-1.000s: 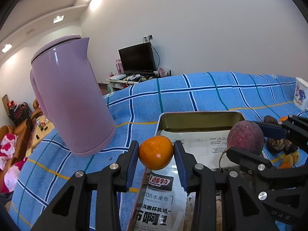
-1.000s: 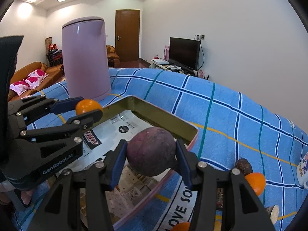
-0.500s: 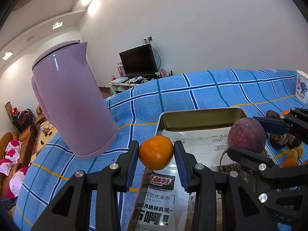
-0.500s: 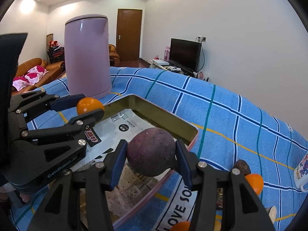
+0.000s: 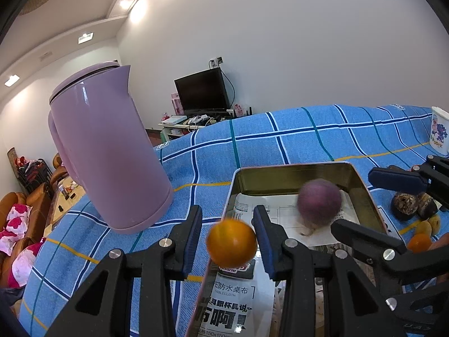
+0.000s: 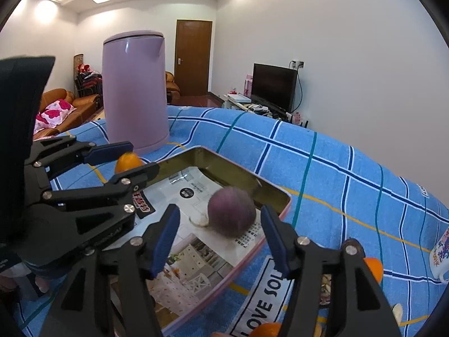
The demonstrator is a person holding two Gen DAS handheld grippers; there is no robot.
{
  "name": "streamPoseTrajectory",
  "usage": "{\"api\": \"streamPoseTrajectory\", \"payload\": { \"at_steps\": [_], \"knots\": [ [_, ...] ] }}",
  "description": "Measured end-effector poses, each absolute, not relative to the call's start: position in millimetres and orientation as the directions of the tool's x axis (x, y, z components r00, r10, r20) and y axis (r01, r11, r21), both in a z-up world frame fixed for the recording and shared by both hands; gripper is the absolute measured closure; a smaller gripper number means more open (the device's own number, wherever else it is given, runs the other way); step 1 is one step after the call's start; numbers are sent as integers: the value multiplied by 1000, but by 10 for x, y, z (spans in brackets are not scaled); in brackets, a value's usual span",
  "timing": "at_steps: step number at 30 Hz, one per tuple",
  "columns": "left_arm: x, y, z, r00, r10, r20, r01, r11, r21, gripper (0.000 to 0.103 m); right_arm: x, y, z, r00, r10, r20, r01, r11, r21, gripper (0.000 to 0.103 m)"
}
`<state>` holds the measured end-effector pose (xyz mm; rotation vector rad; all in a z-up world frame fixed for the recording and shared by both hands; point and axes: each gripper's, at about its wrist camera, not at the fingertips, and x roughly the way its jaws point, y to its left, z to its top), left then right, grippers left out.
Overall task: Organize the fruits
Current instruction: 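Open the right gripper to drop the purple onion into the tin, then open the left gripper to drop the orange into the tin, then grasp another orange with the left gripper while the right gripper moves to the round jar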
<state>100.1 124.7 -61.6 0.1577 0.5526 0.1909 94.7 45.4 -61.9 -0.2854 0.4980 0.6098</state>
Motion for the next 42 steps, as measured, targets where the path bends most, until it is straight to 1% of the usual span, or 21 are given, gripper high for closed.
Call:
{"api": "streamPoseTrajectory", "payload": {
  "at_steps": [2,4,5,9,10,12,13,14,21,24,26,28,33,36,40,42],
  "knots": [
    [983,1259,-592,841,231,-489,-152,969,197,57,938,433,-609,713,479,-512,-607,788,-108,29],
    [964,1276,-572,845,244,-476,-171,967,191,33,938,392,-596,722,480,-498,-599,794,-102,25],
    [947,1281,-556,849,251,-464,-181,965,191,30,948,368,-587,723,483,-494,-596,798,-91,24],
    [925,1253,-531,860,244,-448,-174,966,192,30,976,322,-577,734,472,-489,-578,811,-85,23],
    [924,1247,-530,861,245,-446,-174,965,195,30,977,318,-576,736,469,-488,-575,814,-86,22],
    [921,1250,-523,862,250,-442,-179,964,196,30,992,291,-582,744,458,-486,-562,823,-84,13],
    [920,1245,-524,861,252,-441,-182,964,196,29,989,271,-578,750,454,-481,-555,828,-82,7],
    [922,1251,-525,861,254,-441,-185,963,195,29,989,255,-574,753,454,-477,-551,831,-79,6],
    [929,1281,-526,858,268,-439,-205,961,187,29,987,157,-547,768,436,-469,-522,851,-65,6],
    [906,1311,-486,866,262,-426,-218,964,150,29,951,54,-487,788,411,-457,-491,869,-64,6],
    [891,1309,-466,867,248,-432,-214,969,127,29,925,-96,-408,808,387,-445,-455,889,-51,6],
    [879,1267,-428,861,222,-457,-196,975,104,29,890,-329,-328,824,367,-433,-421,907,-32,6],
    [751,982,-281,874,172,-455,-141,985,101,29,798,-936,-280,869,265,-419,-305,952,-30,6],
    [679,731,-208,884,107,-456,-79,994,80,30,789,-1270,-324,883,202,-423,-232,972,-20,6],
    [678,322,-238,871,9,-491,19,999,51,30,827,-1701,-435,888,127,-443,-112,992,60,6],
    [677,112,-325,854,-25,-520,60,997,51,30,844,-1796,-485,881,126,-455,-95,991,90,6]
  ]
}}
